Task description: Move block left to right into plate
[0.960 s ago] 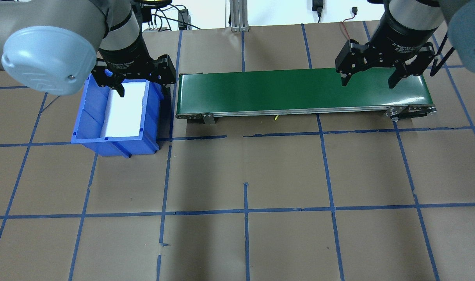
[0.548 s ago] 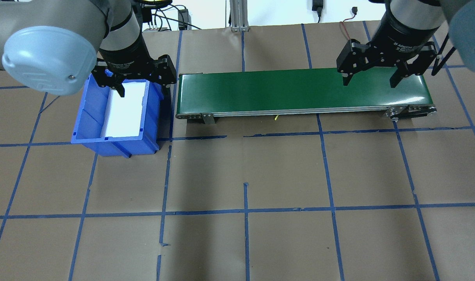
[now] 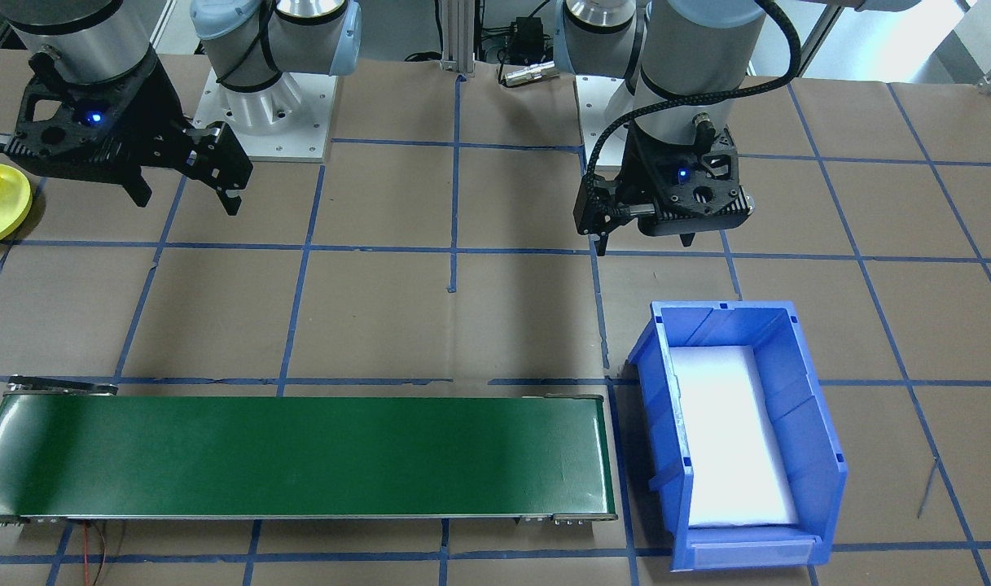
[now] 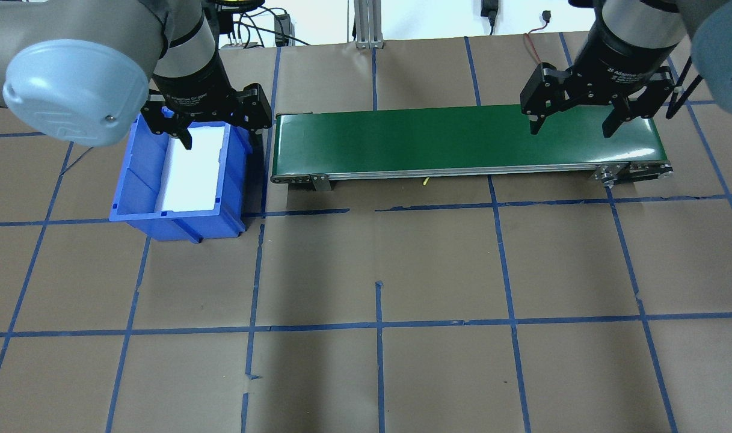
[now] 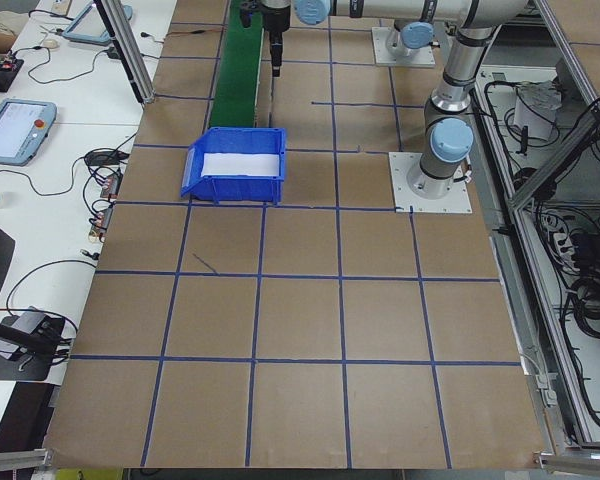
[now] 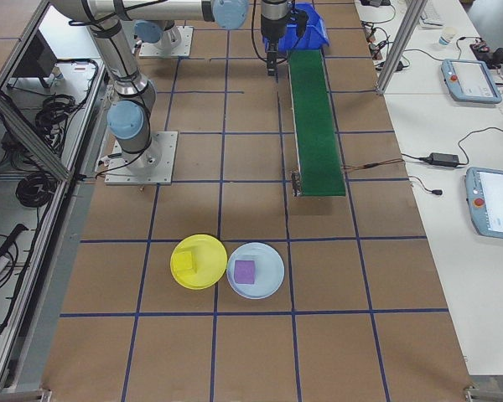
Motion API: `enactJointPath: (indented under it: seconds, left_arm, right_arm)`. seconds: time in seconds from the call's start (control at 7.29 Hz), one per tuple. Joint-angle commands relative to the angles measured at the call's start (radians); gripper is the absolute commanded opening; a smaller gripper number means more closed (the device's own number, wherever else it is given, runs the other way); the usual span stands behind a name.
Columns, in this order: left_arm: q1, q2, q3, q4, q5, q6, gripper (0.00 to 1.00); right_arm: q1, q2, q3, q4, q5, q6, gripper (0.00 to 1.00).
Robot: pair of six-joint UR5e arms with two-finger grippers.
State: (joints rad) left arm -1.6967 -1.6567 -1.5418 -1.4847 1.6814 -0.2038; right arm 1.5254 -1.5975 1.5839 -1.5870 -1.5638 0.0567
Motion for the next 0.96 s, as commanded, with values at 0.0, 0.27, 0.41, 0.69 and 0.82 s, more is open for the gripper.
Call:
enactJointPath:
  seconds: [0.0, 0.27, 0.41, 0.69, 0.82]
  left_arm:
    - [0.000, -0.002, 0.002, 0.001, -0.002, -0.002, 1.00]
    - [-0.003, -0.003, 0.002, 0.001, -0.006, -0.002, 1.00]
    - [-0.004, -0.002, 0.005, 0.000, -0.006, -0.002, 1.00]
    - [-0.001, 0.003, 0.003, 0.000, 0.000, 0.001, 1.00]
    - [0.002, 0.008, 0.008, 0.000, 0.003, 0.009, 1.00]
  right_arm:
    - [-0.002, 0.001, 0.001, 0.033, -0.004, 0.000, 1.00]
    - [-0.004, 0.001, -0.008, 0.032, -0.032, 0.000, 1.00]
    - [-0.004, -0.001, -0.011, 0.032, -0.047, 0.000, 1.00]
    - [-0.002, -0.021, -0.012, 0.033, -0.045, -0.002, 1.00]
    - [-0.004, -0.021, -0.010, 0.033, -0.048, 0.000, 1.00]
